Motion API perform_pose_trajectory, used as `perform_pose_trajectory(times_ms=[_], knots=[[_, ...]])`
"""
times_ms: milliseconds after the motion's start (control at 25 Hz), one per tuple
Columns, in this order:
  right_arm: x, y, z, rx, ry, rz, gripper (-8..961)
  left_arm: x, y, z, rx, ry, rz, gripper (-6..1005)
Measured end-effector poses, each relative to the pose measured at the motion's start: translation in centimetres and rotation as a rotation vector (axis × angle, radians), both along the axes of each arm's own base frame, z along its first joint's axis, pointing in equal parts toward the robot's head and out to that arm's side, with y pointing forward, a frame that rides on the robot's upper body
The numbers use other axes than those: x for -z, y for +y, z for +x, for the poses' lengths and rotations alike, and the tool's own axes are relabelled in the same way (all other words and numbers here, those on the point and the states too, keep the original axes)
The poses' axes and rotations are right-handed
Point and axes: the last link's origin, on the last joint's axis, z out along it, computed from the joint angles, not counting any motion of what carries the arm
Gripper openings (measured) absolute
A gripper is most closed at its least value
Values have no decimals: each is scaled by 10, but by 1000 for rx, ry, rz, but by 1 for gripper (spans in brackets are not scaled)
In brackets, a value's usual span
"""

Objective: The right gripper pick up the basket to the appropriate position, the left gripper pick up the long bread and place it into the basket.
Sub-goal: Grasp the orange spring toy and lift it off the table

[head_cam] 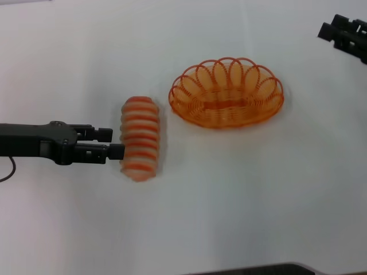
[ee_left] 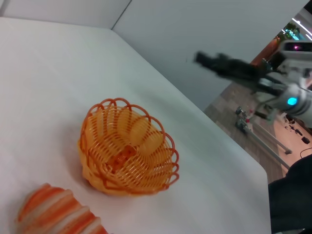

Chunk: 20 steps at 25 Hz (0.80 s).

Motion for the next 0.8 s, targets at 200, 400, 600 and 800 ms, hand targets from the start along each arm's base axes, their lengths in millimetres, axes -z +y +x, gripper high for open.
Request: perform_pose_trajectory(times_ms=[200,400,600,800], knots=[[-10,-18,-14,-219,-83,-152,646,-1,1,-1,-7,2,3,779],[-4,-22,-17,-244,-172,-389,645,-1,7,2,-29,8,13,779],[3,-18,-15,-224,-206,-417,644,-10,25,10,-143,39,-4,780],[4,-15,-14,-211,-221,-400,646,-23,46,37,-223,125,-19,780]])
